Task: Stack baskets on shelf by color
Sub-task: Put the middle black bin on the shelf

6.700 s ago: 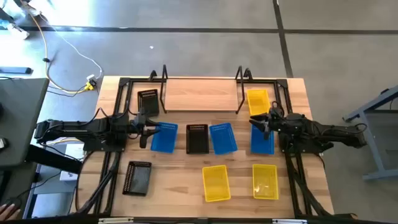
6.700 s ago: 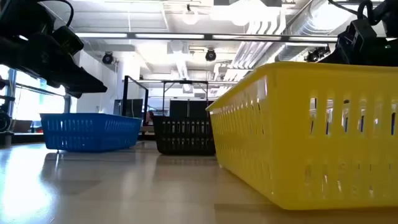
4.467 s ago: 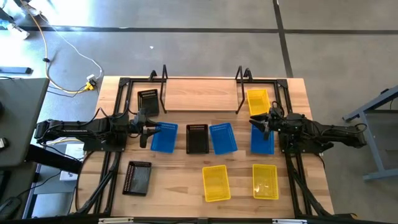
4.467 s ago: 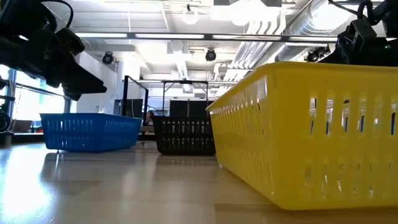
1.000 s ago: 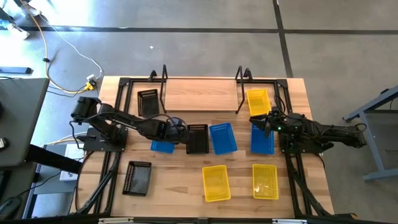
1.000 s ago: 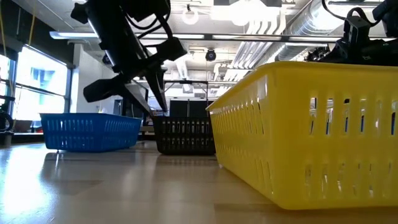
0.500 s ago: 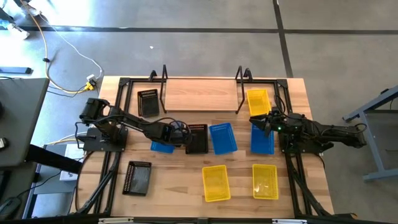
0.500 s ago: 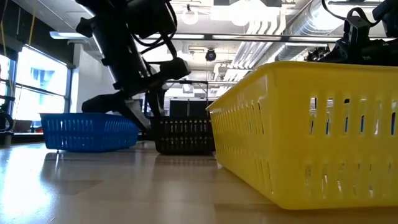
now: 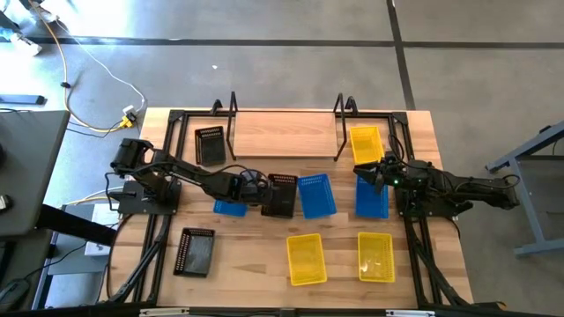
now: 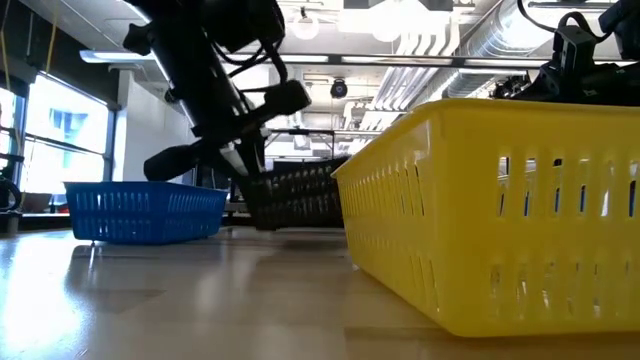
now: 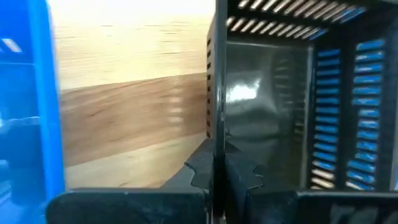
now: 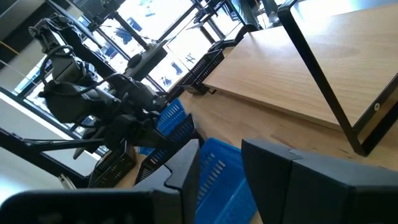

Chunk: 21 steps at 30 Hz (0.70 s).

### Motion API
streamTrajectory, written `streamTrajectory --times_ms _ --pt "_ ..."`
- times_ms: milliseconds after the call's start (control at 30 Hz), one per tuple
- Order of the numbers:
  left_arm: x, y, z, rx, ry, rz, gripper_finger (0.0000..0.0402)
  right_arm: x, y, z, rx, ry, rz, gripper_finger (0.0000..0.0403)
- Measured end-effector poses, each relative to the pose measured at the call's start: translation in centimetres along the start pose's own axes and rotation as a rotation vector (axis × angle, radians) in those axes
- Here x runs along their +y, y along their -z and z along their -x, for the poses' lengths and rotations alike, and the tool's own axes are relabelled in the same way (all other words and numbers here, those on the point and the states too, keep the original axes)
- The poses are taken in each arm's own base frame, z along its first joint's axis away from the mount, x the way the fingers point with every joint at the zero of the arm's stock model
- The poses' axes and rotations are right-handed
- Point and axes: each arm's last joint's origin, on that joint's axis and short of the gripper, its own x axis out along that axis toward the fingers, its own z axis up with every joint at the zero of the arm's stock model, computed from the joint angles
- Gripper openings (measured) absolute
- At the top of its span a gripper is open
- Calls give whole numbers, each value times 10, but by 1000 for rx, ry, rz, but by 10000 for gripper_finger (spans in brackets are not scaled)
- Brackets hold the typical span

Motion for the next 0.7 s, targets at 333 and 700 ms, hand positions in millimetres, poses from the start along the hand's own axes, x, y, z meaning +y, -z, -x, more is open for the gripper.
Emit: streamTrajectory --times_ms 333,700 --pt "-7 -19 33 -71 95 16 2 0 0 0 1 -1 0 105" --pt "-10 -61 77 -197 159 -21 1 0 0 0 1 -1 0 105"
